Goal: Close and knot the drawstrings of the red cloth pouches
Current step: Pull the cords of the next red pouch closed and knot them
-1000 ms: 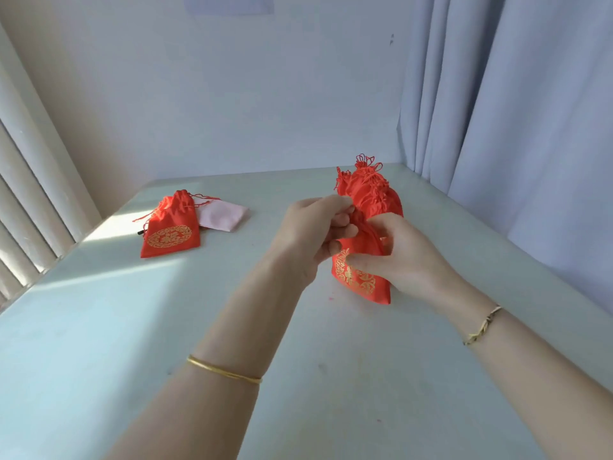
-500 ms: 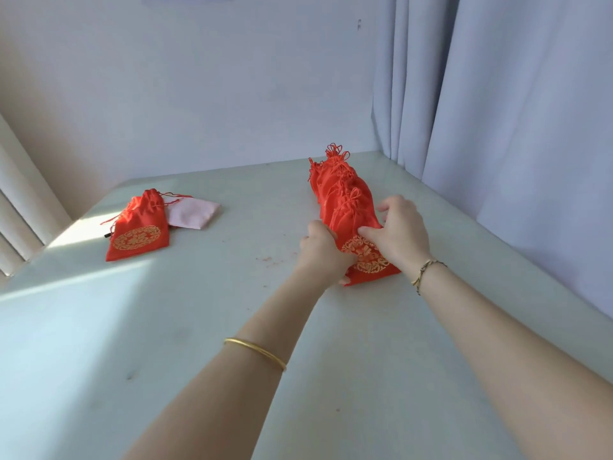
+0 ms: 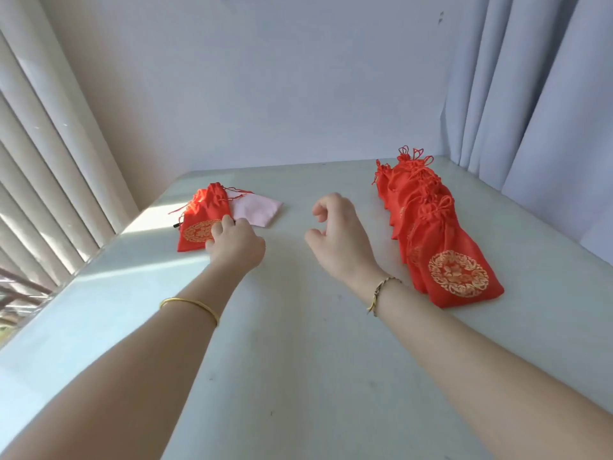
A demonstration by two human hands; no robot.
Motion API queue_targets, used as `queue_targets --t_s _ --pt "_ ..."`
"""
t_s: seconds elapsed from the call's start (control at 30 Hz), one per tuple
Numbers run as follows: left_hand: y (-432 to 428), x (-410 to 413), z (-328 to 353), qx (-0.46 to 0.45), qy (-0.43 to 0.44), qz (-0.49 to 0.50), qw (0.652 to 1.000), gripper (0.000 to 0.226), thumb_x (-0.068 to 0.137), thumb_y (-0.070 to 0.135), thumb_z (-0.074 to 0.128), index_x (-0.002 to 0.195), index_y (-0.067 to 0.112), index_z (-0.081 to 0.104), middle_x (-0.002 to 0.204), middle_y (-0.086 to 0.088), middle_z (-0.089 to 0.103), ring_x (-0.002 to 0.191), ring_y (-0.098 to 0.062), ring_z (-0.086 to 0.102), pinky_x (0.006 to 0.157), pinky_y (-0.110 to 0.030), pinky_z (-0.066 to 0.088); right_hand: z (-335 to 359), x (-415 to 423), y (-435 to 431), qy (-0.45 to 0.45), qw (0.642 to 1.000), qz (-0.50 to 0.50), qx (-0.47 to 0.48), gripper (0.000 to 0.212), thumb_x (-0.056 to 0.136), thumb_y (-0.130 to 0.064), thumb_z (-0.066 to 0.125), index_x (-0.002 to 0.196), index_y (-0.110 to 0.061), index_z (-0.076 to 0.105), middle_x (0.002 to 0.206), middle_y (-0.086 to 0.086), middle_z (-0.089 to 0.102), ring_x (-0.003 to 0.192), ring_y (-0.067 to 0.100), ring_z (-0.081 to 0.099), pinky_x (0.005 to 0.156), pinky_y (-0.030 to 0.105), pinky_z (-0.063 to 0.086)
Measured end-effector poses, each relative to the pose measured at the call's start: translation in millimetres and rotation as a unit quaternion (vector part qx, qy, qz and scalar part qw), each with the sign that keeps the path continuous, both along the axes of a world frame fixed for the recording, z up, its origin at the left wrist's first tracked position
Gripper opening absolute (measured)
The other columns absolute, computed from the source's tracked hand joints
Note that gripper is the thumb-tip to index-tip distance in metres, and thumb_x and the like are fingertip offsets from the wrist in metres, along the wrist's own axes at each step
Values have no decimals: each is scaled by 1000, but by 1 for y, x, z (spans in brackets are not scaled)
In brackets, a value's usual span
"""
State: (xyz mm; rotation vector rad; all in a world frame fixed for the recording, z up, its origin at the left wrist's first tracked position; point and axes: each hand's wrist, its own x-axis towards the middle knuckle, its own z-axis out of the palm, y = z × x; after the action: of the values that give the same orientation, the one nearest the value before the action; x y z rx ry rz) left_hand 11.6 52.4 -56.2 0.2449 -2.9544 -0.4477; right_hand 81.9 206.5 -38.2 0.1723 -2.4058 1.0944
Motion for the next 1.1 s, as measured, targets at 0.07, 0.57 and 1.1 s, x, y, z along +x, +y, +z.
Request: queue_targets --t_s 0.07,0.57,1.1 --pt "-27 -9 -9 -40 -48 16 998 45 94 31 35 135 12 37 145 -9 33 137 -29 24 107 -48 21 -5 -13 -24 -54 998 27 -18 28 82 -8 52 109 -7 47 113 10 48 85 28 54 83 42 44" --pt "-4 119 31 123 -71 -331 933 18 88 21 56 89 11 71 90 0 70 85 -13 63 75 -24 47 -30 -9 -9 -152 982 -9 113 42 84 -14 52 126 -14 50 128 7 47 109 24 54 95 34 41" --pt "-42 52 5 52 -43 -164 984 3 86 13 60 86 11 62 93 -5 58 87 -21 52 70 -30 41 -30 -15 19 -163 957 -21 238 16 86 -8 50 77 -15 60 100 8 50 80 29 58 68 32 45"
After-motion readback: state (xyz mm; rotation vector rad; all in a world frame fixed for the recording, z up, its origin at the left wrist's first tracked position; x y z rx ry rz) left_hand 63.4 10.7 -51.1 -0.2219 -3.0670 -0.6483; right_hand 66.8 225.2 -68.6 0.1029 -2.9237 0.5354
